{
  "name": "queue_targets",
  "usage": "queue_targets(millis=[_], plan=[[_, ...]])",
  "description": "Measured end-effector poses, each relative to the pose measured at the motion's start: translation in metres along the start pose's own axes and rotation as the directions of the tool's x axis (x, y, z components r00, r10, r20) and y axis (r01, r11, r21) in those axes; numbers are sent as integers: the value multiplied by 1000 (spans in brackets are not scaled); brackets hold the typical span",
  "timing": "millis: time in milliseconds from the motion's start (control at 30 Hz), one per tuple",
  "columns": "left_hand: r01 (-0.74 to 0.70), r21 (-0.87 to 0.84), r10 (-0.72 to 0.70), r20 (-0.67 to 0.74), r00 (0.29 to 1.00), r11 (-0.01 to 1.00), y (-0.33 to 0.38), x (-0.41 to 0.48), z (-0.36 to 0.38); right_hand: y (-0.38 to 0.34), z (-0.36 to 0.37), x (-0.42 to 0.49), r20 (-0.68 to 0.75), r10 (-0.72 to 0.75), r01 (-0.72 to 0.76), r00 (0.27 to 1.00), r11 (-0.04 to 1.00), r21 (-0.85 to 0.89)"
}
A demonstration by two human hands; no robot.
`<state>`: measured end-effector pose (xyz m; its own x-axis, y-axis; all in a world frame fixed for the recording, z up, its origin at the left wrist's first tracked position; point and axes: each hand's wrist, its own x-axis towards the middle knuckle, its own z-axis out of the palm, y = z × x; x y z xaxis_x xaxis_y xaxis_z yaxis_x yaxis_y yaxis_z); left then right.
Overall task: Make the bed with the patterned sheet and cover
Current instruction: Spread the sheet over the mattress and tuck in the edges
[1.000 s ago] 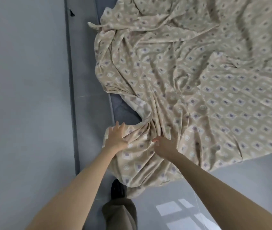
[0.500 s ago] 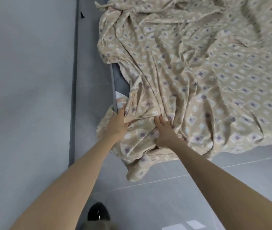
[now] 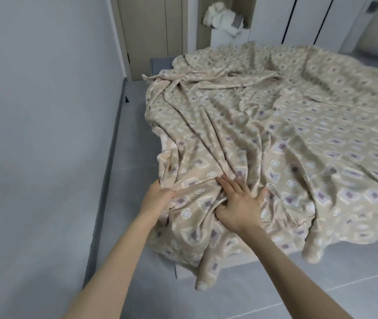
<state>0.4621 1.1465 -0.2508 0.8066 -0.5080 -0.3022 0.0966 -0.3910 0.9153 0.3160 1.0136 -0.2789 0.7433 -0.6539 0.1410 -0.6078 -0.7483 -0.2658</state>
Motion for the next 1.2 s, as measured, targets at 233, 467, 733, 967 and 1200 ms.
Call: queue_targets(millis=[233,467,733,967,1200], plan=[[38,-102,-59,-205,977,994,-19,-32,-35,-2,15,-14,-402,-34,114,915,978,176],[30,-61,-49,-342,938,998,-41,-58,-58,-28,7,-23,-363,-189,194,912,981,-24],[65,-477,-257,-350,901,876,-45,-73,-76,-68,-4,-41,-81,-264,276,961,936,220],[52,-220,-135,-383,914,974,-62,-76,-87,-94,-5,-53,-8,-287,283,958,939,195],[205,74,-153,-439,885,976,-94,-71,-95,-101,6,-67,48,-338,326,940,930,168]])
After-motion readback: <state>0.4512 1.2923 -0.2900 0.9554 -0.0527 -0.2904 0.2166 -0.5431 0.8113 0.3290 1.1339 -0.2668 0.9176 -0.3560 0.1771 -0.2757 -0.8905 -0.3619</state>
